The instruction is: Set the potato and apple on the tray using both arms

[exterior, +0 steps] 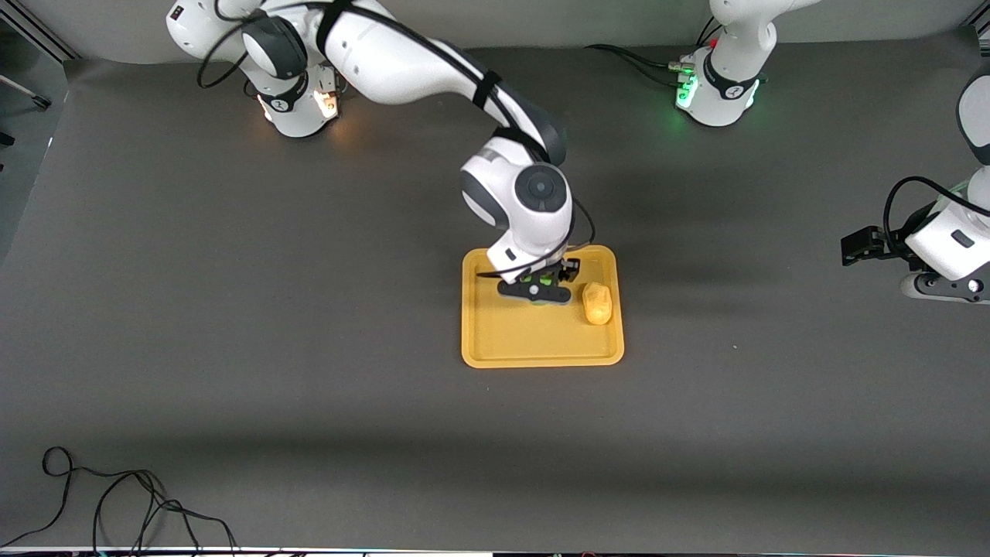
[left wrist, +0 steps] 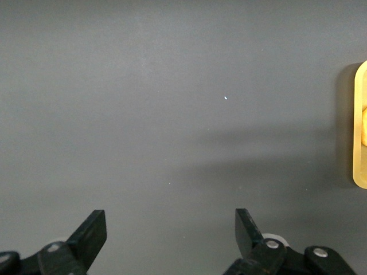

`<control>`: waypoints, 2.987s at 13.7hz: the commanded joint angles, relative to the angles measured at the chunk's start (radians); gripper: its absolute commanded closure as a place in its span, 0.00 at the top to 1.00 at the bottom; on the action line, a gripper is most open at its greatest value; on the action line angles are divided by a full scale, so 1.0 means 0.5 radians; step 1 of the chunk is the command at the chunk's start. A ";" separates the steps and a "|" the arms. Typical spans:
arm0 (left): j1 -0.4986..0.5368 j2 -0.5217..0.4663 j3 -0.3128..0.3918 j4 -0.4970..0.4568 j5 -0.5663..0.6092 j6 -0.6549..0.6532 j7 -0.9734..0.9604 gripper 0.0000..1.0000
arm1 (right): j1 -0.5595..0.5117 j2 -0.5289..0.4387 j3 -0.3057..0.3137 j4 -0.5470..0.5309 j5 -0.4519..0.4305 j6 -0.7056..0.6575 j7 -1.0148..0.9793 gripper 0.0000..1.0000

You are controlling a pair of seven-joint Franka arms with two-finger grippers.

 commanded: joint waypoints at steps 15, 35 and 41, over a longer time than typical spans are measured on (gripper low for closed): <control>-0.653 -0.144 0.609 -0.021 -0.056 -0.116 0.098 0.99 | -0.018 -0.129 -0.016 -0.052 -0.119 -0.016 0.057 1.00; -0.638 -0.129 0.600 -0.031 -0.139 -0.011 0.101 1.00 | -1.720 -1.894 0.254 -1.095 -0.135 -0.901 -1.571 1.00; -0.635 -0.116 0.600 -0.030 -0.133 -0.017 0.101 1.00 | -1.951 -1.897 0.242 -1.101 -0.141 -0.901 -1.845 1.00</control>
